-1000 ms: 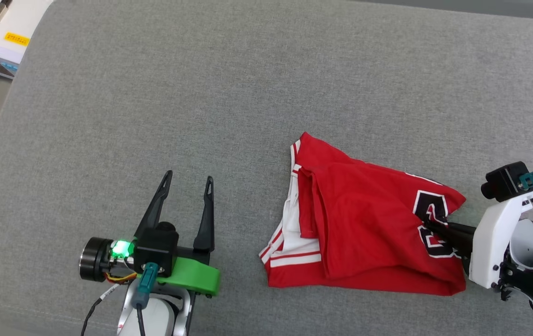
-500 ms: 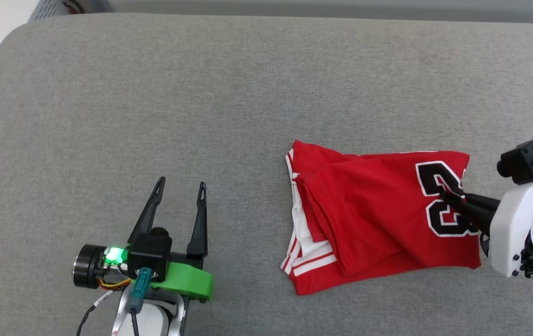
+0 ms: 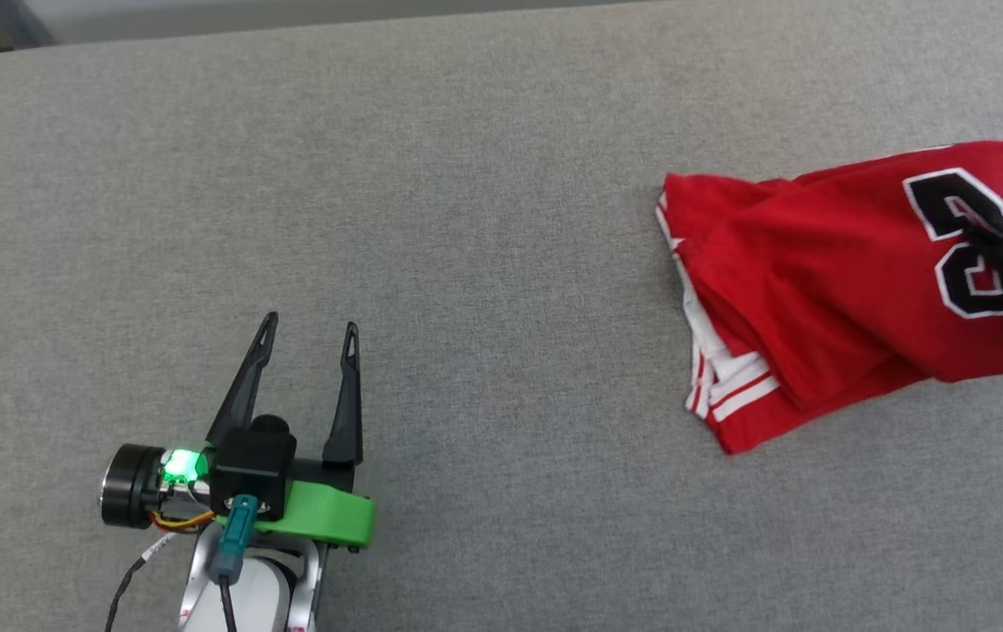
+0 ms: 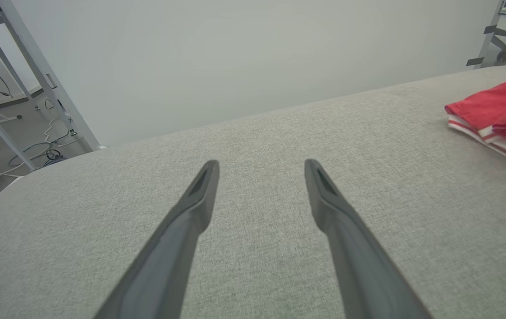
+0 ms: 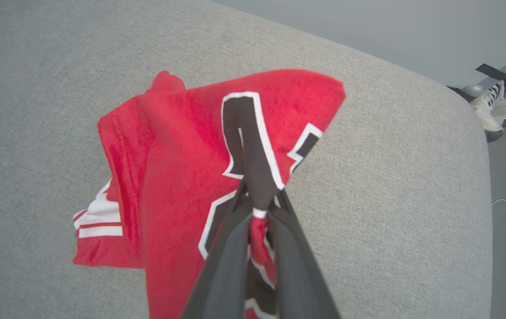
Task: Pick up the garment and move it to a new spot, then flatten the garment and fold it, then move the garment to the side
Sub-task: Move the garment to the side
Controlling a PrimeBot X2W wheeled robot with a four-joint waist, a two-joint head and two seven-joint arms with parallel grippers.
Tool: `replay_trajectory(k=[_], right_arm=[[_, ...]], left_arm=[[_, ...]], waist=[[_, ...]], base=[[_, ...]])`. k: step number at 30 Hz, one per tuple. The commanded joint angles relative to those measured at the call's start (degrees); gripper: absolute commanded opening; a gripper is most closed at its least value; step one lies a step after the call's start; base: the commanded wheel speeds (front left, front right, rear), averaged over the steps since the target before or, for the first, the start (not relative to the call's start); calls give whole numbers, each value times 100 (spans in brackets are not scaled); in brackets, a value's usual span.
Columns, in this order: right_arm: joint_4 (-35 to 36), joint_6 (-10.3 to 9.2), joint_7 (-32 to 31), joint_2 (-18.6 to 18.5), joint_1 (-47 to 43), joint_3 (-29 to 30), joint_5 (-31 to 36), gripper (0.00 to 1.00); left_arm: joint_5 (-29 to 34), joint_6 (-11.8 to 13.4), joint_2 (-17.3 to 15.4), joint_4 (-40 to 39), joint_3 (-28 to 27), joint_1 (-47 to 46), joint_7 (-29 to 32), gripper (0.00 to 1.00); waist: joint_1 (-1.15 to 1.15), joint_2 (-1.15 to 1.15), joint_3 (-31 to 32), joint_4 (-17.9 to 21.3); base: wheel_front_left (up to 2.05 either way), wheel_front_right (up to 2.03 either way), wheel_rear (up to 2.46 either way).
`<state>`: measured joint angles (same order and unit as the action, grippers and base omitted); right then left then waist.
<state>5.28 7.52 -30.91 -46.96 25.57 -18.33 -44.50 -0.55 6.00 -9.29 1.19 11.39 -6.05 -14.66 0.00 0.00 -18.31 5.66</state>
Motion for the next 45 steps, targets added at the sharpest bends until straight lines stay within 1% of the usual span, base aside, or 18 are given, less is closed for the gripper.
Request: replay_trajectory(k=[1, 7, 14, 24, 27, 30, 31, 34, 35, 41, 45], right_arm=[[-105, -3, 33, -52, 157, 47, 68, 0], [-753, -3, 50, -408, 440, 292, 409, 0], [-1727, -3, 256, -684, 606, 873, 672, 0], [-2889, -3, 589, -673, 1056, 1753, 1151, 0], [-3243, -3, 698, -686, 1255, 1837, 1211, 0], [-3631, -3, 851, -674, 1419, 1788, 1364, 0], [-3884, -3, 939, -585, 1515, 1695, 1339, 100], [-4017, -3, 1270, -636, 1548, 1586, 1543, 100], [-4031, -3, 1475, -678, 1555, 1563, 1634, 100], [-4124, -3, 2741, -647, 1537, 1691, 2030, 100], [-3958, -3, 3666, -461, 1571, 1887, 2431, 100]], left_arm=[[62, 23, -71, -46, -18, -129, -34, 100], [103, 9, -176, -235, 1, -355, -34, 100], [115, 54, -247, -456, 5, -587, -34, 100], [156, 114, -367, -682, 68, -770, -34, 100], [156, 139, -402, -717, 80, -803, -34, 100], [161, 190, -421, -760, 118, -793, -34, 100], [145, 243, -421, -752, 135, -754, -34, 100], [125, 269, -412, -715, 171, -713, -34, 100], [113, 273, -408, -695, 186, -700, -34, 100], [4, 278, -407, -537, 192, -553, -34, 100], [-51, 326, -369, -486, 180, -333, -34, 100]], waist=[[0, 0, -339, 168], [0, 0, -811, 101], [0, 0, -1305, -6], [0, 0, -1729, -57], [0, 0, -1771, -72], [0, 0, -1747, -83], [0, 0, -1630, -80], [0, 0, -1465, -104], [0, 0, -1393, -121], [0, 0, -882, -178], [0, 0, -515, -203]], base=[[0, 0, 0], [0, 0, 0], [0, 0, 0], [0, 0, 0], [0, 0, 0], [0, 0, 0], [0, 0, 0], [0, 0, 0], [0, 0, 0], [0, 0, 0], [0, 0, 0]])
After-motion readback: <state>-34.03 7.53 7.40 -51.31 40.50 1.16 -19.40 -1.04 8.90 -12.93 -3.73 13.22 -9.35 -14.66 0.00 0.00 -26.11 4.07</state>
